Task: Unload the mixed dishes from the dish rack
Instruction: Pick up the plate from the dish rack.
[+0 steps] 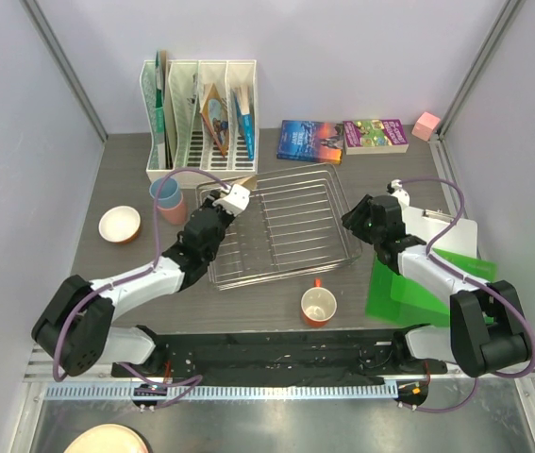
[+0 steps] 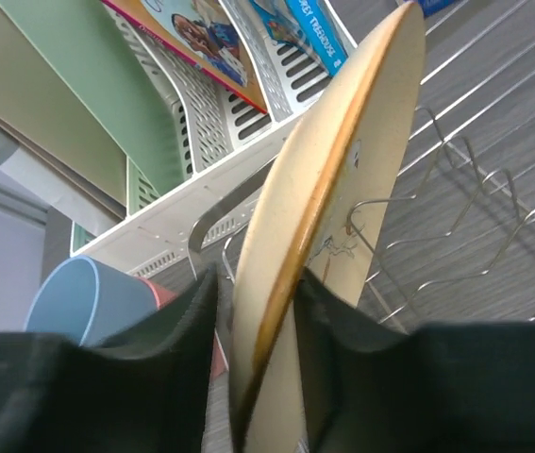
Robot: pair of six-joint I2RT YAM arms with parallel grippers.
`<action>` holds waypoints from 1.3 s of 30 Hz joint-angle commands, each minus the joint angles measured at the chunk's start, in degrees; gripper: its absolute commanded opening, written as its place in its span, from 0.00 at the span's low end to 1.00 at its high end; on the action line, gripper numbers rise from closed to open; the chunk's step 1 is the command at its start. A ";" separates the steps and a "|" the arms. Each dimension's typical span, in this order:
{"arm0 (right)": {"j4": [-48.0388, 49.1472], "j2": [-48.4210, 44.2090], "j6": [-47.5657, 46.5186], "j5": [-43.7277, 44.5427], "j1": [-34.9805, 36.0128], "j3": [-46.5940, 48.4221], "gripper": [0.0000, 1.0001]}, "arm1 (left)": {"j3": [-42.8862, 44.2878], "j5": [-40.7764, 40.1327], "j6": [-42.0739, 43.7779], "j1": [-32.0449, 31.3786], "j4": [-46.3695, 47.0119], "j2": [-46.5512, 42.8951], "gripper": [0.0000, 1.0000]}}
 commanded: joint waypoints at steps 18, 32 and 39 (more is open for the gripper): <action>-2.29 2.29 0.54 -0.57 -0.15 -2.27 0.53 | 6.38 0.30 3.16 -0.23 3.60 -7.78 0.00; -4.57 0.19 0.02 -0.39 -0.24 -0.87 0.53 | 24.48 -1.88 1.96 -5.06 -9.73 -12.44 0.00; -10.46 -5.70 -2.36 -0.22 -0.24 3.09 0.65 | 39.34 -5.41 -21.84 -5.24 -35.75 -11.30 0.00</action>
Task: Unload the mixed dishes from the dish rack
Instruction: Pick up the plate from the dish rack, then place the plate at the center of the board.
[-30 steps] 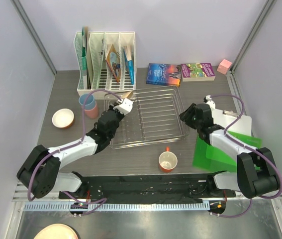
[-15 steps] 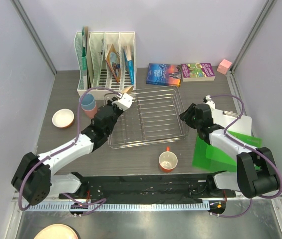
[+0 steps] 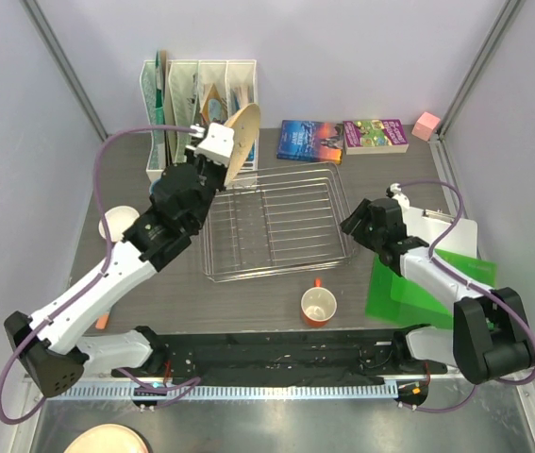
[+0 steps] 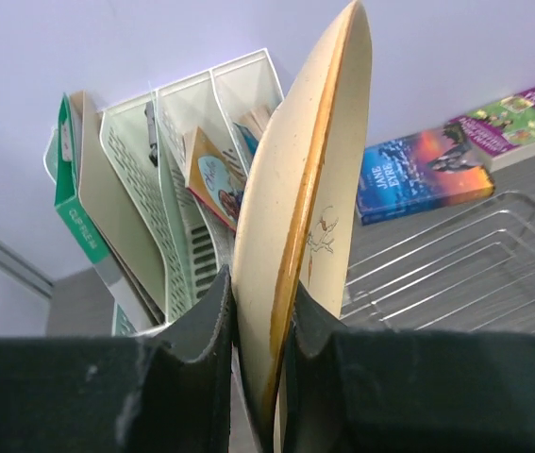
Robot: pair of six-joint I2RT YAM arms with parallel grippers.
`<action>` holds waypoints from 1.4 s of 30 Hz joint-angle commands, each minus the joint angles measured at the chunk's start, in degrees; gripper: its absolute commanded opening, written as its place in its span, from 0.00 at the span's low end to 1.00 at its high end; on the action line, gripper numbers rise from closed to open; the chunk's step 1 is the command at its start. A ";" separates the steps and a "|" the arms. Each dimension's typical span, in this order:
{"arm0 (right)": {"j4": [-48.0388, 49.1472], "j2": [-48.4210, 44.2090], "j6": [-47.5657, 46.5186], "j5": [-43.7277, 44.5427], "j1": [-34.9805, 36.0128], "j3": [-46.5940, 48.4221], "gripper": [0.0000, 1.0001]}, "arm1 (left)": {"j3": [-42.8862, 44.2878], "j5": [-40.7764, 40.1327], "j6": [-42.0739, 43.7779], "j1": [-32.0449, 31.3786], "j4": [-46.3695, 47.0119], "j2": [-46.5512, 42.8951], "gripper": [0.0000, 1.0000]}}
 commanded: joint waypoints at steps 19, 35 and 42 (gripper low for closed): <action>-8.81 -20.71 -2.58 6.27 -0.09 8.59 0.74 | -0.47 15.33 -41.32 0.25 -11.27 -9.69 0.00; 19.57 -23.97 7.96 -24.84 -0.09 -2.83 0.73 | -0.47 38.02 -51.51 0.42 -5.39 -8.82 0.00; 22.69 -32.57 9.14 -19.89 0.00 -6.28 0.68 | -0.74 41.45 -62.14 5.16 -1.42 -4.18 0.00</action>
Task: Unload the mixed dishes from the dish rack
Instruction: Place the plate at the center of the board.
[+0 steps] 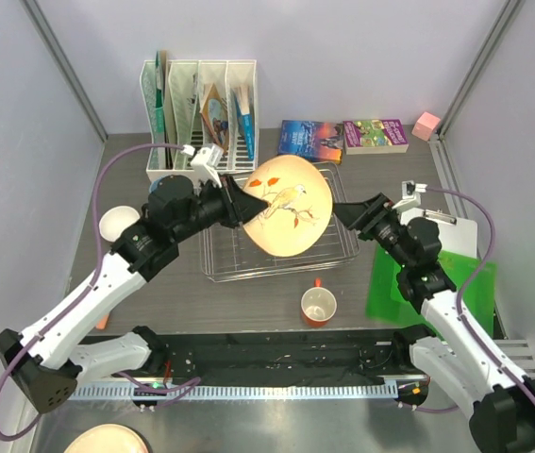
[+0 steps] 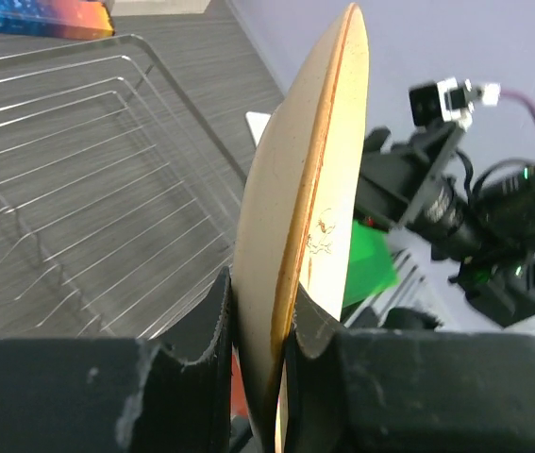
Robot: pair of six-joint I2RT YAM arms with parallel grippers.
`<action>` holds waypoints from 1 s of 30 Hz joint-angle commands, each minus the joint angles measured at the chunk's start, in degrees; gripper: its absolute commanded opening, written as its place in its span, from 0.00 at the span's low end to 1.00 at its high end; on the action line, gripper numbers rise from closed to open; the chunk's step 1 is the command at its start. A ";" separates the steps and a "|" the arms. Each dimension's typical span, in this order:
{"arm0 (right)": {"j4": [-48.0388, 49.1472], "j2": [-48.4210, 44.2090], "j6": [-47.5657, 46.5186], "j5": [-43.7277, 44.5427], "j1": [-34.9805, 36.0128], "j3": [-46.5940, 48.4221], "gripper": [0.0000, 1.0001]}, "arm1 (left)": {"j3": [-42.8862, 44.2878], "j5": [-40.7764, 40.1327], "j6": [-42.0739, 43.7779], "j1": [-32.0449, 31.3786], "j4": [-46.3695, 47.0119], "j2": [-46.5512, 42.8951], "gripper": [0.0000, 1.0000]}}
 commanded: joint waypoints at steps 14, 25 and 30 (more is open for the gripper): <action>-1.30 -6.65 -2.44 -2.99 0.26 1.98 0.70 | 2.24 11.30 -17.67 4.06 24.21 10.39 0.01; 3.87 -2.69 -2.01 -5.52 0.26 0.93 0.70 | -0.22 15.68 -20.22 3.97 31.85 13.03 0.00; 12.46 5.28 1.07 -10.00 0.18 1.62 0.66 | -0.58 18.42 -22.68 3.62 35.64 15.31 0.01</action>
